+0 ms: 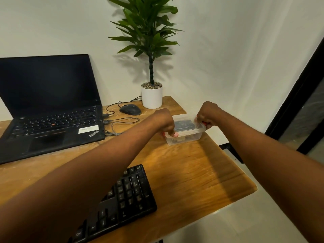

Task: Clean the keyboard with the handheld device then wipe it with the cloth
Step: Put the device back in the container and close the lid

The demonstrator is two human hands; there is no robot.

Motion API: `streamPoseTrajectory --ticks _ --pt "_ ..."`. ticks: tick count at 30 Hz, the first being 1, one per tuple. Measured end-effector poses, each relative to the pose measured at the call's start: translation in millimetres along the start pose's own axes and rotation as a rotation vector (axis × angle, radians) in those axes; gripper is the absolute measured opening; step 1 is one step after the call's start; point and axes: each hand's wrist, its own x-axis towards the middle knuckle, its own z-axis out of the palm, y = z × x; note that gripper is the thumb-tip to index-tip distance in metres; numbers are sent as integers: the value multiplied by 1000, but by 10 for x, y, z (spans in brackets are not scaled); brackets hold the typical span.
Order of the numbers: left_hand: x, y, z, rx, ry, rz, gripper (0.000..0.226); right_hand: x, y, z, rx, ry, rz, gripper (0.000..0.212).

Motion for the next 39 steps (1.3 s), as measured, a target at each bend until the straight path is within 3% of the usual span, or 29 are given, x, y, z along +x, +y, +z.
streamPoseTrajectory --ticks 6,12,21,24,27,34,39 --pt "126 -111 -77 -165 -5 -28 64 129 -111 2 59 0 -35 10" --pt "318 -180 -229 -275 -11 -51 55 303 -294 27 63 35 -63 15" --pt "356 -324 -181 -363 -7 -74 65 270 -285 75 -6 70 -94 29" --pt "215 -465 -186 -306 80 -71 85 101 -301 96 -112 223 -229 41" --pt "-51 -755 -207 -230 215 -46 97 -178 -347 157 -22 272 -439 61" --pt "-991 -1562 -273 -210 283 18 108 -1251 -598 467 96 103 -764 74" --pt "-1868 -2061 -417 -78 186 116 107 -1929 -747 686 55 -75 -867 90"
